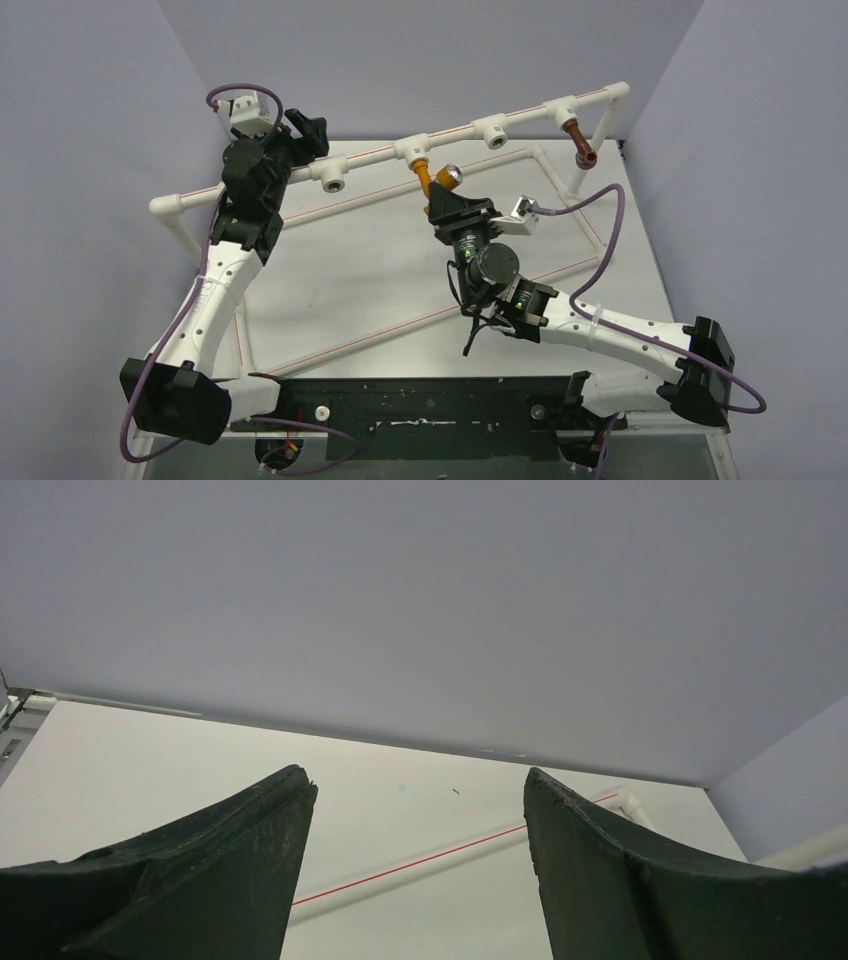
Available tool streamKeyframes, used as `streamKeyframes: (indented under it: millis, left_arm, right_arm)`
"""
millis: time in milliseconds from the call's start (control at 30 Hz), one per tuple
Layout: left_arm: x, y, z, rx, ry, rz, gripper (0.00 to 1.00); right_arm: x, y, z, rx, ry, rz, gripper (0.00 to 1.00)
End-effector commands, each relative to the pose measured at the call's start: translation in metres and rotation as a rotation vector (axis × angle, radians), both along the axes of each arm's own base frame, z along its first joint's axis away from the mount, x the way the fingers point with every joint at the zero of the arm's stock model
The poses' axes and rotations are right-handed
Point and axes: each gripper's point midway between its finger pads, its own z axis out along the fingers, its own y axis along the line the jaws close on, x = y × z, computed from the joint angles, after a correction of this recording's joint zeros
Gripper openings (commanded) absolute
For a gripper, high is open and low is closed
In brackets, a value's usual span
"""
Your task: Install the water faucets
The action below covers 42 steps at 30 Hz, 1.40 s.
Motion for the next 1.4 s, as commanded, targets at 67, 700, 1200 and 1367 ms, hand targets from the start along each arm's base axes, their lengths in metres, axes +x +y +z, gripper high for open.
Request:
streamKeyframes:
  millis: [67,700,1200,1367]
  left_arm:
    - [-0.086,-0.037,-0.239,0.187,0.797,-0.252,0.74]
    - [-0.086,-0.036,-0.245,0.199,0.816,-0.242,0.74]
    - [-0.086,-0.034,-0.245,0.212,0.818,-0.235,0.74]
    - [-0.086,-0.034,-0.248,0.213,0.826,-0.235,0.74]
  right_arm:
    - [-0.017,0.012,-0.005,0.377,0.156,0.092,0.00]
    - [-0.040,0.004,0.020,0.146,0.088,0.202,0.70]
    - [-0.058,-0.062,0.065,-0.559,-0.234,0.175,0.83]
    - [-0.063,-0.056,0.081,-0.911,-0.402,0.235,0.83]
